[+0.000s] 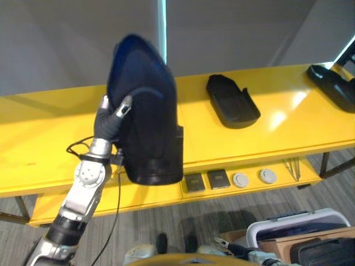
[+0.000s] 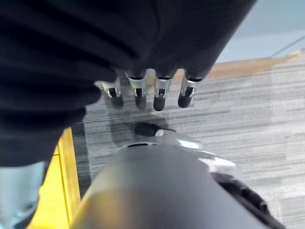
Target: Move parts from the plastic box to the shelf.
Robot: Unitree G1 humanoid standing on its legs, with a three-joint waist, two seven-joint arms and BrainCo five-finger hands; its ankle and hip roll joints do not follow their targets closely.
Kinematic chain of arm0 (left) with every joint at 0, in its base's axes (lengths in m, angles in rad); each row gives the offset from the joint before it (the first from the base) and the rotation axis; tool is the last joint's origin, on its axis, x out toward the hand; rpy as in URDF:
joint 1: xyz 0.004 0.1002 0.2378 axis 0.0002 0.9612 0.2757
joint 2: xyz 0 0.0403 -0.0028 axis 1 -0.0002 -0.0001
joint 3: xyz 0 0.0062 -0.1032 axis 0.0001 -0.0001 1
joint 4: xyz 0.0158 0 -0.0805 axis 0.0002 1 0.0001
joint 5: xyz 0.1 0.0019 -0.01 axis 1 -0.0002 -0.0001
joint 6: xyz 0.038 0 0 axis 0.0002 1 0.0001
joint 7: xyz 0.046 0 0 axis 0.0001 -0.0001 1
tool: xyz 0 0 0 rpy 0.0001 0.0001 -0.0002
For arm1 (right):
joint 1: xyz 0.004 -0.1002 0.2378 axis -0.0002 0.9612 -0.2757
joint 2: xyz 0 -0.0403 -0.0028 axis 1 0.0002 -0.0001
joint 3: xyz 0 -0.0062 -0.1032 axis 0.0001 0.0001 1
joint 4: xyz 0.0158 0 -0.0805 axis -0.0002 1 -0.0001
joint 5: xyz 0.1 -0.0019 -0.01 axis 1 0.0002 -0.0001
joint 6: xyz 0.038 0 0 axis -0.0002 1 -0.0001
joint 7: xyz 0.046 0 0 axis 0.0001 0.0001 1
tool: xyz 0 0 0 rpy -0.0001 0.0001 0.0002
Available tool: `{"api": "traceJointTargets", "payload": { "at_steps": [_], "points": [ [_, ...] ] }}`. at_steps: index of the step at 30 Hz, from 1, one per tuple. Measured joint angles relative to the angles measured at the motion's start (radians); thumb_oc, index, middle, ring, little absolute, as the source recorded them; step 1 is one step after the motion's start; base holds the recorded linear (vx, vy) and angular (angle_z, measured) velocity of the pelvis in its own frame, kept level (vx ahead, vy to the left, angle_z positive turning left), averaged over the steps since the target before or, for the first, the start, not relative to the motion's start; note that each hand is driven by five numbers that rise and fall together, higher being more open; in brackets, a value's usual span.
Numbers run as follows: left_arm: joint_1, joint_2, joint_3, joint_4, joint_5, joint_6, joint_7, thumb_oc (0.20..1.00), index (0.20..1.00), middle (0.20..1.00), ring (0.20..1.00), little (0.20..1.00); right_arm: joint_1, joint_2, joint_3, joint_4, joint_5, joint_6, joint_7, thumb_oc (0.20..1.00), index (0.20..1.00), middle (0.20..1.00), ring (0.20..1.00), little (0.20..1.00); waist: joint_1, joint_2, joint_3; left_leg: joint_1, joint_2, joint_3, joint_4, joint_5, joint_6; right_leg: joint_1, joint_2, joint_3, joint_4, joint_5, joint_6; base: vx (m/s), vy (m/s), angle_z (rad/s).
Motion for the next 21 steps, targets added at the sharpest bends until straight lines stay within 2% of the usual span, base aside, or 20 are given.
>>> {"api": "traceJointTargets", "payload": {
  "at_steps": [1,2,3,4,6,8,9,10,13,14,15,19,21],
  "points": [
    [0.004,0.001,0.007,0.017,-0.001,0.012,0.006,0.200,0.200,0.200,0.200,0.200,0.007,-0.004,0.006,-0.001,0.000,0.011,-0.001,1.000,1.000,1.000,1.000,1.000,0.004,-0.005,0.003,-0.005,0.004,0.009,-0.006,-0.002,-0.031,0.010,-0.005,-0.032,-0.002,0.002,-0.002,-0.04,0.055,0.96],
    [-0.008,-0.007,0.002,0.050,-0.001,0.031,0.003,0.200,0.200,0.200,0.200,0.200,0.023,-0.015,0.001,-0.015,0.004,0.017,-0.002,1.000,1.000,1.000,1.000,1.000,-0.023,-0.016,0.009,-0.021,0.029,0.140,0.015,-0.046,-0.065,0.024,-0.031,-0.103,-0.002,-0.005,-0.015,-0.02,0.073,1.32],
    [-0.009,-0.006,0.001,0.060,-0.001,0.039,0.004,0.200,0.200,0.200,0.200,0.200,0.032,-0.019,-0.011,-0.023,0.015,0.023,-0.006,1.000,1.000,1.000,1.000,1.000,-0.034,-0.030,0.017,-0.036,0.067,0.236,0.060,-0.062,-0.076,0.036,-0.046,-0.144,-0.001,-0.010,-0.021,0.03,0.203,1.51],
    [-0.007,-0.005,0.002,0.059,-0.001,0.049,0.005,0.200,0.200,0.200,0.200,0.200,0.040,-0.031,-0.023,-0.020,0.020,0.034,-0.014,1.000,1.000,1.000,1.000,1.000,-0.023,-0.042,0.026,-0.051,0.121,0.277,0.074,-0.052,-0.094,0.037,-0.068,-0.149,-0.001,-0.020,-0.015,0.07,0.159,0.81],
    [0.002,0.027,0.009,0.061,0.017,0.056,0.015,0.200,0.200,0.200,0.200,0.200,0.001,-0.059,-0.071,0.012,0.022,0.039,-0.014,1.000,1.000,1.000,1.000,1.000,-0.008,-0.018,0.035,-0.028,0.181,0.234,0.033,-0.030,-0.112,0.041,-0.081,-0.114,-0.001,-0.028,-0.009,0.08,0.163,-0.04],
    [0.000,0.052,0.012,0.061,0.047,0.065,0.019,0.200,0.200,0.200,0.200,0.200,-0.013,-0.092,-0.088,0.011,0.021,0.035,-0.012,1.000,1.000,1.000,1.000,1.000,-0.024,0.006,0.032,0.010,0.204,0.219,-0.004,-0.014,-0.120,0.047,-0.106,-0.096,-0.002,-0.021,0.022,0.13,0.143,-0.25],
    [-0.004,0.054,0.014,0.060,0.059,0.070,0.024,0.200,0.200,0.200,0.200,0.200,-0.008,-0.114,-0.088,0.012,0.021,0.032,-0.012,1.000,1.000,1.000,1.000,1.000,-0.040,0.038,0.030,0.022,0.212,0.218,-0.004,0.000,-0.110,0.054,-0.112,-0.095,-0.004,-0.017,0.051,0.17,0.105,-0.02],
    [-0.017,0.061,0.015,0.059,0.057,0.080,0.028,0.200,0.200,0.200,0.200,0.200,0.006,-0.143,-0.089,0.013,0.022,0.030,-0.014,1.000,1.000,1.000,1.000,1.000,-0.054,0.084,0.027,0.035,0.225,0.217,-0.007,0.024,-0.140,0.057,-0.106,-0.093,-0.009,-0.018,0.084,0.16,0.071,-0.08],
    [-0.042,0.114,0.061,0.067,0.037,0.126,0.030,0.200,0.200,0.200,0.200,0.200,0.046,-0.113,-0.099,0.010,0.056,0.033,-0.016,1.000,1.000,1.000,1.000,1.000,-0.067,0.060,0.033,0.046,0.152,0.222,-0.001,0.015,-0.110,0.060,-0.172,-0.064,-0.009,0.004,0.130,0.14,0.060,-0.05],
    [-0.049,0.130,0.087,0.068,0.016,0.143,0.029,0.200,0.200,0.200,0.200,0.200,0.068,-0.093,-0.114,0.010,0.063,0.036,-0.015,1.000,1.000,1.000,1.000,1.000,-0.070,0.053,0.032,0.045,0.136,0.223,-0.001,0.012,-0.102,0.054,-0.187,-0.060,-0.009,0.008,0.134,0.13,0.063,0.02],
    [-0.054,0.145,0.137,0.082,-0.054,0.170,0.017,0.200,0.200,0.200,0.200,0.200,0.100,-0.065,-0.129,0.008,0.064,0.047,-0.013,1.000,1.000,1.000,1.000,1.000,-0.079,0.042,0.029,0.046,0.115,0.229,-0.001,0.010,-0.090,0.050,-0.207,-0.046,-0.009,0.016,0.145,0.13,0.060,-0.08],
    [-0.080,0.137,0.141,0.178,-0.198,0.212,-0.019,0.200,0.200,0.200,0.200,0.200,0.131,-0.050,-0.107,0.009,0.012,0.041,-0.011,1.000,1.000,1.000,1.000,1.000,-0.093,0.034,0.022,0.046,0.112,0.251,-0.006,0.005,-0.087,0.035,-0.208,-0.027,-0.009,0.019,0.155,0.11,0.054,-0.16],
    [-0.087,0.113,0.105,0.233,-0.283,0.263,-0.033,0.200,0.200,0.200,0.200,0.200,0.127,-0.056,-0.099,0.008,0.001,0.041,-0.011,1.000,1.000,1.000,1.000,1.000,-0.114,0.041,0.018,0.045,0.122,0.259,-0.007,0.006,-0.089,0.028,-0.197,-0.012,-0.009,0.020,0.154,0.10,0.056,-0.16]
  ]
}}
